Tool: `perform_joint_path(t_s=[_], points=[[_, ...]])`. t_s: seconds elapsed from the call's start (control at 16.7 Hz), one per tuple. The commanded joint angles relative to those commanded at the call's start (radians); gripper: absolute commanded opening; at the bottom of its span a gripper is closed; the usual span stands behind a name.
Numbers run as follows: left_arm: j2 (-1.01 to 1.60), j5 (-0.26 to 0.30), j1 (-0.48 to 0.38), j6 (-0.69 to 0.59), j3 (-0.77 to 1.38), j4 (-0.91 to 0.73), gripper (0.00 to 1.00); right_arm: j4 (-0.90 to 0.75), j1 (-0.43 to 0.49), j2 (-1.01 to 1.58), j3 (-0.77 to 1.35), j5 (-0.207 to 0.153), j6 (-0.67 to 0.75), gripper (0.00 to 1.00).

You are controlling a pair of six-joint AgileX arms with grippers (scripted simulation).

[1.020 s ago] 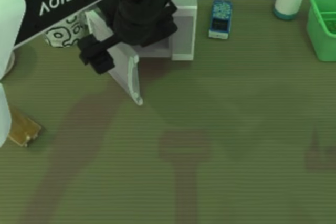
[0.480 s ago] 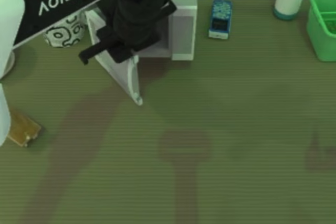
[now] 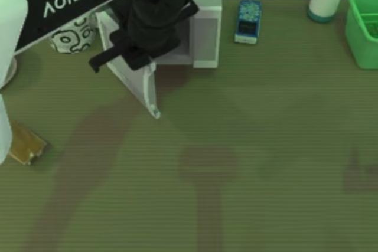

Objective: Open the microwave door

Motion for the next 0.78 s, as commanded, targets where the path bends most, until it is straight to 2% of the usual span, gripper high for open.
perform_joint_path(t_s=[0.12, 0.24, 0.78], points=[[0.002, 0.003, -0.003, 0.0, 0.003, 0.0, 0.0, 0.0, 0.0, 0.0, 0.0, 0.0, 0.0, 1.0], [0.016, 0.035, 0.008, 0.006, 0.039, -0.03, 0.0, 0.0, 0.0, 0.0, 0.0, 0.0, 0.0, 1.0], [0.181, 0.356, 0.118, 0.094, 0.426, -0.356, 0.0, 0.0, 0.0, 0.0, 0.0, 0.0, 0.0, 1.0]])
